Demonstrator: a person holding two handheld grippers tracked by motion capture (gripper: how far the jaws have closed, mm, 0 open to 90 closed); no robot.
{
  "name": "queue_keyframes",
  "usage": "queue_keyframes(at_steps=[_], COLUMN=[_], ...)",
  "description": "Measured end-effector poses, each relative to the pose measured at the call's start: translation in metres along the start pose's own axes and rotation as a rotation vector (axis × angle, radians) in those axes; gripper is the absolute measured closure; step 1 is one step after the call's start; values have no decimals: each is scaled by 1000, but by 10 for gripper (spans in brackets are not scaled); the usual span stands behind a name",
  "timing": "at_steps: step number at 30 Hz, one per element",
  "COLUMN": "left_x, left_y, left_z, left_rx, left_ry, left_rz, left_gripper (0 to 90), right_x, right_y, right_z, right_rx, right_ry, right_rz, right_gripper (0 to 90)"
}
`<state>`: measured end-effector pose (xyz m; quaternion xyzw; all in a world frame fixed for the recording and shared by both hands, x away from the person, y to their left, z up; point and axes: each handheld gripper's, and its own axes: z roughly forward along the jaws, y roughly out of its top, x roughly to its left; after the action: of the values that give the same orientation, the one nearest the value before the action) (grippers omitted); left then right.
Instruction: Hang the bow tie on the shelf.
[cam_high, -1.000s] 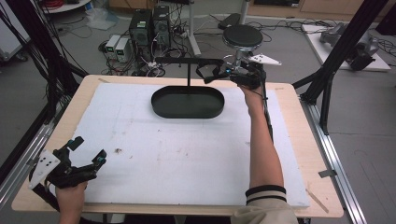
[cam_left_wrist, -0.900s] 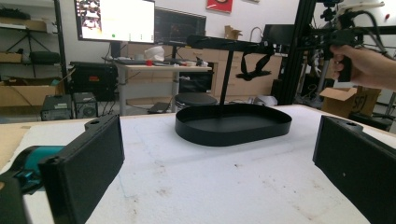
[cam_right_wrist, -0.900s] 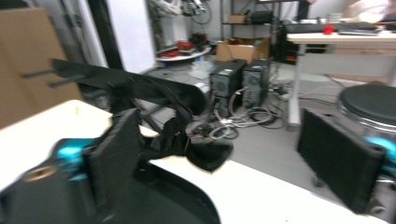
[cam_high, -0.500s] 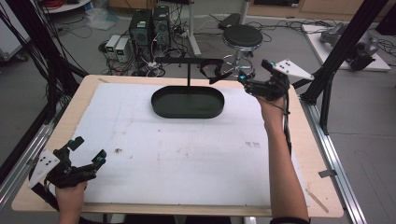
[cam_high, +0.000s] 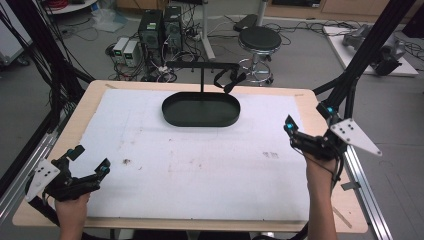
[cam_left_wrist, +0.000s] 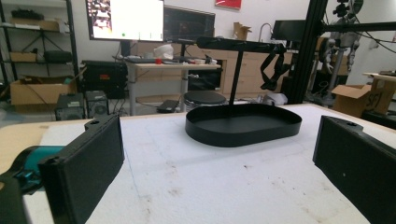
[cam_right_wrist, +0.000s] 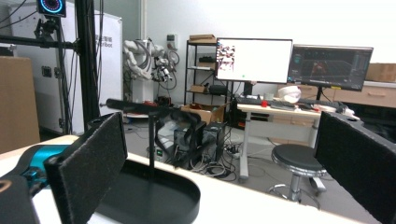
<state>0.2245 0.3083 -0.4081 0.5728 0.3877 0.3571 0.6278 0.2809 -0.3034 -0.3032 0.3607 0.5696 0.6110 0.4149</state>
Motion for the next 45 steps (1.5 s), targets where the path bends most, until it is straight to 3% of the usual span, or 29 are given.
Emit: queue_keyframes(at_steps=[7,8,12,16,28,45], left_x=[-3,-4,-6,-6,-9,-10], left_y=[4,4,3,3,0,-4], left_z=[3,4,6,5,6,5], left_rx=[-10,-7,-9,-12,-7,4], left_ry=[5,6,6,13,16,14], left_rz=[22,29,42,45,59,72], left_gripper=[24,24,24,24,24,24], right_x=[2,3,6,10,19,23], right_y=[-26,-37,-54,-64,-80,-91], right_z=[-35,-44,-57,-66,-74,-68], right_rx=[-5,6,47,33,24,53], right_ry=[-32,-56,-52,-37,-60,-44], right_rz=[30,38,60,55,62,57], right_gripper=[20,20,19,19,20,20])
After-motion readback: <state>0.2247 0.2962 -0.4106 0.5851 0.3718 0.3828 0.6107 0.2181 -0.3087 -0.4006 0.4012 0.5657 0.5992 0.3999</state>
